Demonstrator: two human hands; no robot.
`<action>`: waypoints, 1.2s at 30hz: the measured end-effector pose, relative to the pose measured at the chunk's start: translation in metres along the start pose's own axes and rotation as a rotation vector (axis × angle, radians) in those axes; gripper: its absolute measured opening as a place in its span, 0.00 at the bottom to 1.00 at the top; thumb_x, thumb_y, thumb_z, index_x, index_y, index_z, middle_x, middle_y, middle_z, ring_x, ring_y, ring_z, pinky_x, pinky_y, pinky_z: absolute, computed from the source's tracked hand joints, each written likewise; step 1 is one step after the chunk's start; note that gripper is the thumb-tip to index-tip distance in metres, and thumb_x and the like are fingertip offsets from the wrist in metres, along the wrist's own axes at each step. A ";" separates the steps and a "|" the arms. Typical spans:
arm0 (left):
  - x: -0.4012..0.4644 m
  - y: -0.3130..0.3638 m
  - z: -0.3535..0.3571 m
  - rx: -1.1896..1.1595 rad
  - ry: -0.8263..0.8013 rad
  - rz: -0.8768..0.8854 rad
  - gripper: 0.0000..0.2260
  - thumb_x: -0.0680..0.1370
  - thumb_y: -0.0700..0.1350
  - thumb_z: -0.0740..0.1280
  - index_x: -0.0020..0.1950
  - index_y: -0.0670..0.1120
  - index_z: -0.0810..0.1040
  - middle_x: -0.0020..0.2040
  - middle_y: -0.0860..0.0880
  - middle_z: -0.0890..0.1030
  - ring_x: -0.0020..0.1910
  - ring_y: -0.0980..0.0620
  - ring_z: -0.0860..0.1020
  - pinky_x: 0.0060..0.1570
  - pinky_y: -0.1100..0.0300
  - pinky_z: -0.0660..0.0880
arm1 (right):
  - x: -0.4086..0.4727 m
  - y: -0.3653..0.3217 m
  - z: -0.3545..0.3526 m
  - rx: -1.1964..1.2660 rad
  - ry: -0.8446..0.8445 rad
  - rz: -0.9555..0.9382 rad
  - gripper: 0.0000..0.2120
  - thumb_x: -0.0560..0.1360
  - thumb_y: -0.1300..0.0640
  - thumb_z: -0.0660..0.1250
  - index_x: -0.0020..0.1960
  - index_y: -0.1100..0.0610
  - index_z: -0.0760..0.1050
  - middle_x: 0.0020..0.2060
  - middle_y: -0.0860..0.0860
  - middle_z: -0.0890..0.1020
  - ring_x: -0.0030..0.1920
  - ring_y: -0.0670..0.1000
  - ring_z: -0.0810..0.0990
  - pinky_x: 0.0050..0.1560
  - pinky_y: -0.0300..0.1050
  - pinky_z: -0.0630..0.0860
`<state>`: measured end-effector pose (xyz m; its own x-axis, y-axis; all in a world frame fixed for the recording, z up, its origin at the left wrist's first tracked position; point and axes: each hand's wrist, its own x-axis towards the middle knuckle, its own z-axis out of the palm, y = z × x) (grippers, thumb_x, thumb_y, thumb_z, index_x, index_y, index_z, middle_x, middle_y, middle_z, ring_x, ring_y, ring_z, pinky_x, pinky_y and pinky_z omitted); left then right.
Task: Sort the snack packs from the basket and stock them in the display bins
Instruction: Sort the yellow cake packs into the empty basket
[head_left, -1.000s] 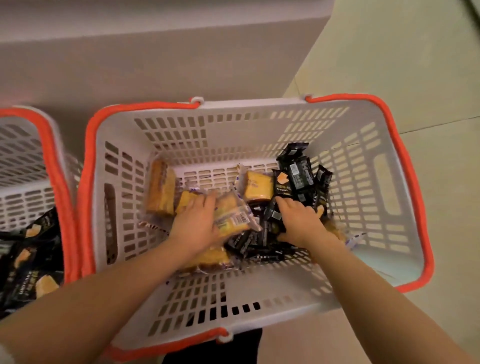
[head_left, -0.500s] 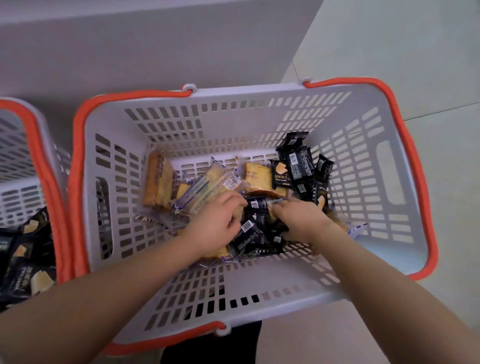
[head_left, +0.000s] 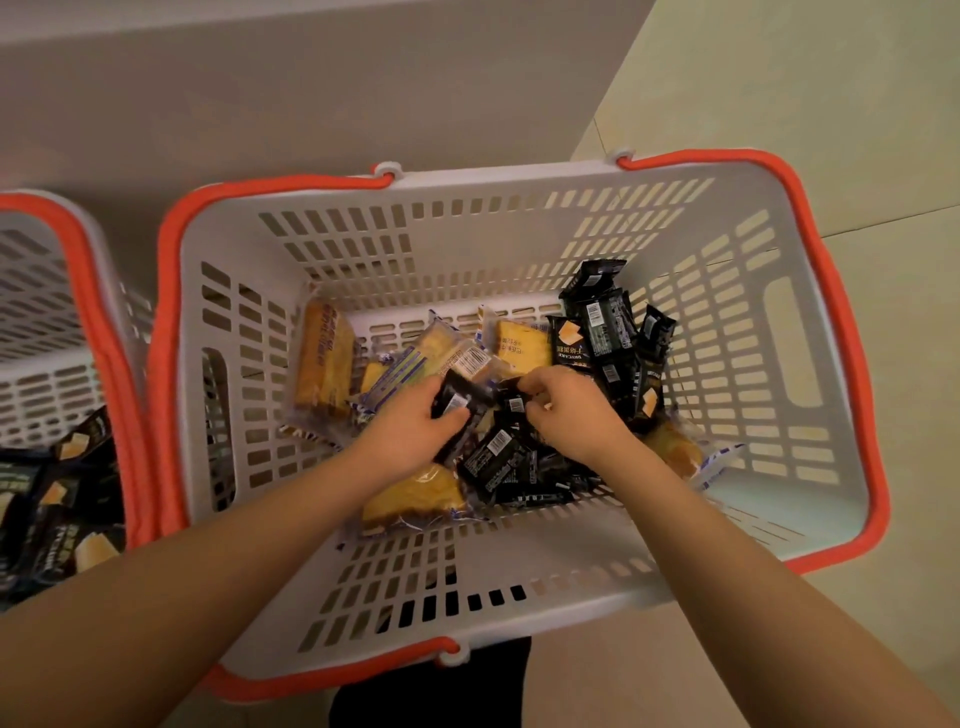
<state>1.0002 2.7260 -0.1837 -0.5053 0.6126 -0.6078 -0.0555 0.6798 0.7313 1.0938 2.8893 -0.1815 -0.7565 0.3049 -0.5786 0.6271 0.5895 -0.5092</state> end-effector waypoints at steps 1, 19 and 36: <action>0.000 -0.004 0.000 0.061 -0.050 -0.035 0.07 0.78 0.46 0.63 0.56 0.49 0.73 0.45 0.53 0.79 0.45 0.55 0.79 0.37 0.64 0.75 | 0.004 0.006 0.002 -0.094 0.002 0.016 0.17 0.76 0.61 0.62 0.65 0.58 0.70 0.61 0.54 0.73 0.59 0.54 0.73 0.58 0.46 0.72; 0.008 -0.021 0.065 0.421 -0.131 0.023 0.23 0.74 0.48 0.69 0.63 0.43 0.63 0.61 0.45 0.74 0.57 0.47 0.75 0.55 0.51 0.73 | 0.013 0.034 0.026 -0.346 -0.028 -0.117 0.29 0.74 0.57 0.67 0.71 0.57 0.60 0.71 0.52 0.61 0.69 0.56 0.61 0.59 0.53 0.70; -0.049 0.013 -0.046 -0.126 0.213 0.068 0.13 0.75 0.51 0.67 0.56 0.54 0.68 0.46 0.61 0.76 0.41 0.69 0.75 0.34 0.74 0.71 | -0.024 -0.017 0.015 -0.059 -0.024 -0.049 0.22 0.70 0.53 0.72 0.60 0.53 0.68 0.52 0.49 0.80 0.51 0.51 0.79 0.47 0.45 0.77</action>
<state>0.9847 2.6866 -0.1300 -0.6808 0.5473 -0.4869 -0.1158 0.5759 0.8093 1.1039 2.8605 -0.1690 -0.7808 0.2567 -0.5695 0.5769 0.6463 -0.4996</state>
